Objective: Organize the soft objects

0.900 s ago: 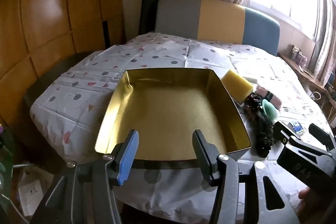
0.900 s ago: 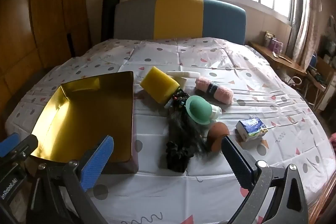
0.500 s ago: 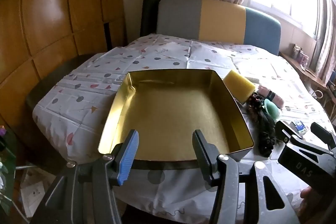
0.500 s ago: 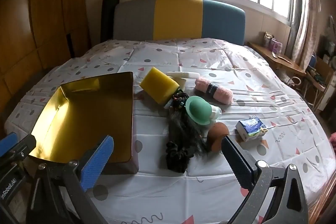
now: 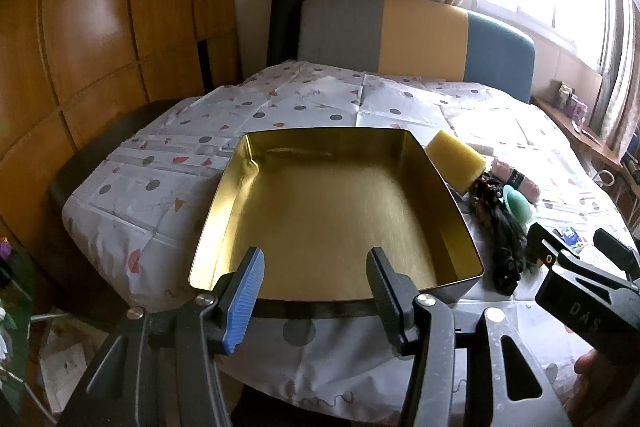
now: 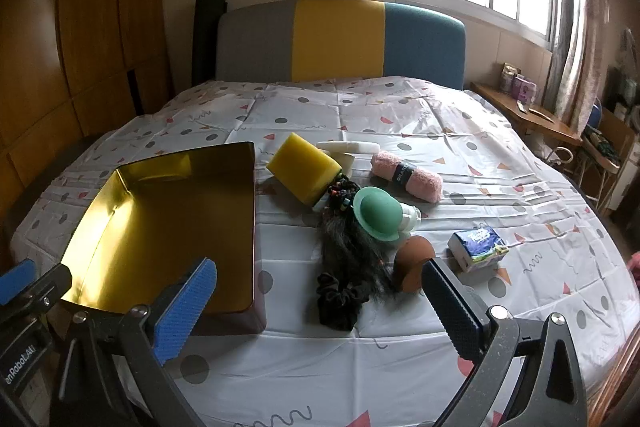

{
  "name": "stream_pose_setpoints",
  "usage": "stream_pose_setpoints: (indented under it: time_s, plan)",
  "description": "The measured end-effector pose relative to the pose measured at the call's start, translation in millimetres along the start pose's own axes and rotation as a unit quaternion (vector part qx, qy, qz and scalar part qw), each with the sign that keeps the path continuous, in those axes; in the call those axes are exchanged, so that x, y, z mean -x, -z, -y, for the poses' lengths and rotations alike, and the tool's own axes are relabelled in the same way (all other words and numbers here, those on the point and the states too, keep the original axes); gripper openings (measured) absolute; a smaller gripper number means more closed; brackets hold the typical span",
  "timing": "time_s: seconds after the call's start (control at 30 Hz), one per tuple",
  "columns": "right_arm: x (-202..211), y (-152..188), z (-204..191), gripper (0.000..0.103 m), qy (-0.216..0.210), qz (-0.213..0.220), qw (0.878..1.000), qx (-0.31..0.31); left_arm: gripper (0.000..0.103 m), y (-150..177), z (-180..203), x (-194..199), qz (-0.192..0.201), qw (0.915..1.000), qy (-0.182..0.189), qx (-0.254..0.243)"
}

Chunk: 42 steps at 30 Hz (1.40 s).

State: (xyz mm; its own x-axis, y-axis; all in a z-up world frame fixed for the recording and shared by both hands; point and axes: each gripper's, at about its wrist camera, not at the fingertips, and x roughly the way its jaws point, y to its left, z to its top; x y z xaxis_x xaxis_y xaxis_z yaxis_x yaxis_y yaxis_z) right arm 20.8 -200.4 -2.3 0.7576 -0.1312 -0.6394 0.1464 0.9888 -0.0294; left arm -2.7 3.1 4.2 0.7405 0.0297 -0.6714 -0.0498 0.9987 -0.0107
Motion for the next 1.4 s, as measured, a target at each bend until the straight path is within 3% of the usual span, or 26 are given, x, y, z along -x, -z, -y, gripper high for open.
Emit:
stream_pose_setpoints:
  time_s: [1.4]
  plan:
    - [1.2, 1.7, -4.5, 0.103, -0.008, 0.003, 1.0, 0.005, 0.054, 5.3, -0.4, -2.6, -0.012, 0.9999, 0.005, 0.005]
